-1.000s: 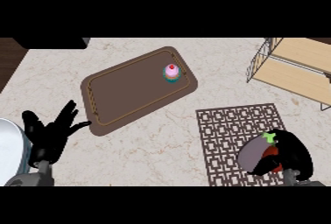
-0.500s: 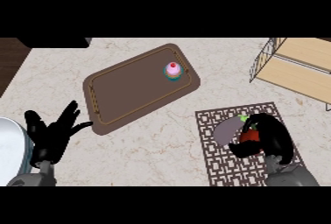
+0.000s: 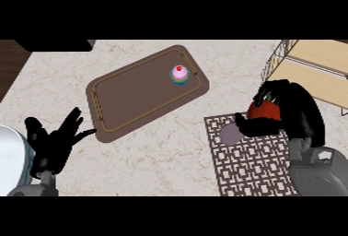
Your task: Pick the bell pepper from the placemat and place it in the tiered shelf
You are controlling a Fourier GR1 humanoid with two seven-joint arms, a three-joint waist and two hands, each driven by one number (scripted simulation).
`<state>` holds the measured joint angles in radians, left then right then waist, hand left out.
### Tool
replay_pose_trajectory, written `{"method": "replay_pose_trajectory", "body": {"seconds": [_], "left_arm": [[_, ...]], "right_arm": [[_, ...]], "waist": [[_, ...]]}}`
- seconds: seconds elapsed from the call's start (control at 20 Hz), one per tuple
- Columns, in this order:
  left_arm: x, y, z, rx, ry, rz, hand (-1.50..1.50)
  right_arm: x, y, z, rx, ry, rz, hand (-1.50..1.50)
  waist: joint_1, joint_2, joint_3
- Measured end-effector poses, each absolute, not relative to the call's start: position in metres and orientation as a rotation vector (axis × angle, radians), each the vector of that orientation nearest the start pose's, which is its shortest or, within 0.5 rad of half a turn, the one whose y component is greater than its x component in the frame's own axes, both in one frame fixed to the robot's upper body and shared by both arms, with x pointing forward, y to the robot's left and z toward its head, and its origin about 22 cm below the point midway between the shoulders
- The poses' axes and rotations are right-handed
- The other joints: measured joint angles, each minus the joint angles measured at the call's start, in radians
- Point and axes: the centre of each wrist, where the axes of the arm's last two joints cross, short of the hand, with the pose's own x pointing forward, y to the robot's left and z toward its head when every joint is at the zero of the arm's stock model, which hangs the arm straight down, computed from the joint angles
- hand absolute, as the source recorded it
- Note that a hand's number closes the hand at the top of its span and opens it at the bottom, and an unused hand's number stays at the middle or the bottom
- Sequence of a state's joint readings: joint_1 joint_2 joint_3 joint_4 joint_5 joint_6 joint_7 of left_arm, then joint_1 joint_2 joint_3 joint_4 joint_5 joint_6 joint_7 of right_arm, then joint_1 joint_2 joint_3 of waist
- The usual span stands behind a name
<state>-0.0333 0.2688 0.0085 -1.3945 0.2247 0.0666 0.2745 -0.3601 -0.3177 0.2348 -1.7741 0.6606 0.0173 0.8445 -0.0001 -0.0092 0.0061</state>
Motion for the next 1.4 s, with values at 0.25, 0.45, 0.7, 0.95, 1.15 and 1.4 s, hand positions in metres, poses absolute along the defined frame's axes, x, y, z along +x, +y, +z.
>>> {"method": "replay_pose_trajectory", "body": {"seconds": [0.25,0.45,0.7,0.95,1.15,1.4], "left_arm": [[0.247,0.302,-0.016,0.120,-1.152,0.057,0.00],[0.245,0.304,-0.016,0.114,-1.150,0.062,0.00],[0.249,0.304,-0.014,0.106,-1.152,0.055,0.00],[0.253,0.305,-0.014,0.105,-1.144,0.050,0.00],[0.249,0.298,-0.016,0.102,-1.160,0.048,0.00],[0.250,0.299,-0.016,0.099,-1.162,0.049,0.00]], "right_arm": [[0.270,-0.200,0.210,-1.005,-1.376,0.465,1.50],[0.260,-0.214,0.256,-1.067,-1.442,0.403,1.50],[0.269,-0.237,0.303,-1.123,-1.474,0.323,1.50],[0.282,-0.265,0.339,-1.157,-1.462,0.238,1.50],[0.295,-0.288,0.364,-1.176,-1.433,0.191,1.50],[0.314,-0.325,0.378,-1.193,-1.386,0.184,1.50]], "waist": [[-0.008,-0.002,-0.001],[-0.007,-0.001,-0.001],[0.000,0.001,-0.002],[0.003,0.004,-0.002],[0.010,0.004,-0.001],[0.013,0.006,-0.001]]}}
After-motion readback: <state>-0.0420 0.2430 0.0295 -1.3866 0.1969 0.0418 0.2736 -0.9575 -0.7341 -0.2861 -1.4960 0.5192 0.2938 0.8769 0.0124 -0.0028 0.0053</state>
